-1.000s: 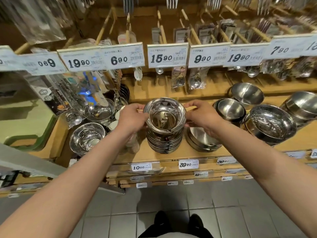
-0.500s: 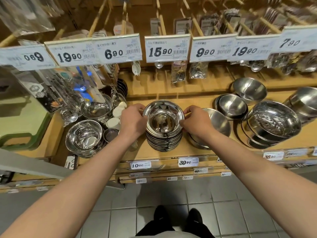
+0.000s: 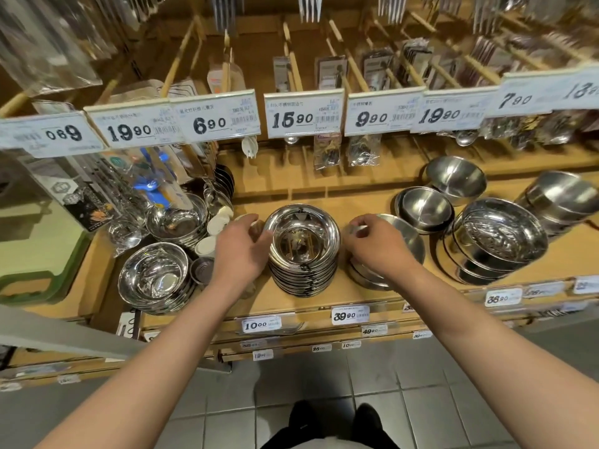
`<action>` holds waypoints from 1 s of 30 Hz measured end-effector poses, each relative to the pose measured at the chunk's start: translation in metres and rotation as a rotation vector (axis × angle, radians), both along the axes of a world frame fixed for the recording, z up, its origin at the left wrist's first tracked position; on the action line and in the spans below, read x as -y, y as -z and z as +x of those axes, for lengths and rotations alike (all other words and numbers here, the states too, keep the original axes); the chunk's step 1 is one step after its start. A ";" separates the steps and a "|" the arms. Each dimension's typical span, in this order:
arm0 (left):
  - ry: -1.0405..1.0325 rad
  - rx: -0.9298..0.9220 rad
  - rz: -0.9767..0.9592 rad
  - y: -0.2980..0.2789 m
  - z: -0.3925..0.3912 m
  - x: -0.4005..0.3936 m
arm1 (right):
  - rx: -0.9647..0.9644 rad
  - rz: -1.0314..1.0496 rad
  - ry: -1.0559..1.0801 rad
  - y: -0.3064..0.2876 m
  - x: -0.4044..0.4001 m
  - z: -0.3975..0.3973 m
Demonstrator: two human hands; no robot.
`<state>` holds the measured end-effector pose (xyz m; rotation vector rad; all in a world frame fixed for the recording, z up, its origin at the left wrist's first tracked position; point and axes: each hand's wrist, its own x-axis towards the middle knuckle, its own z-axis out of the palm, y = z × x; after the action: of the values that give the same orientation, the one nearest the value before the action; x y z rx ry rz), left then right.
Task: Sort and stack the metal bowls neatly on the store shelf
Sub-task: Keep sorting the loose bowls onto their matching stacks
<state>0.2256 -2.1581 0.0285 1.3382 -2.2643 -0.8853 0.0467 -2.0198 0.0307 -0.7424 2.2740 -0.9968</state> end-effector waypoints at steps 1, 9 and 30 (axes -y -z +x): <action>-0.010 -0.027 -0.028 -0.001 0.008 -0.003 | 0.042 -0.039 0.056 -0.002 -0.014 -0.005; -0.016 -0.208 0.033 -0.015 0.016 -0.043 | 0.302 -0.121 0.351 0.003 -0.114 -0.030; -0.029 -0.154 0.321 -0.019 -0.148 -0.173 | 0.356 -0.296 0.272 -0.024 -0.226 -0.169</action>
<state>0.0779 -1.9852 0.0476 1.3731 -2.0429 -1.3375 -0.1221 -1.7942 0.0551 -0.3337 1.9691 -1.4859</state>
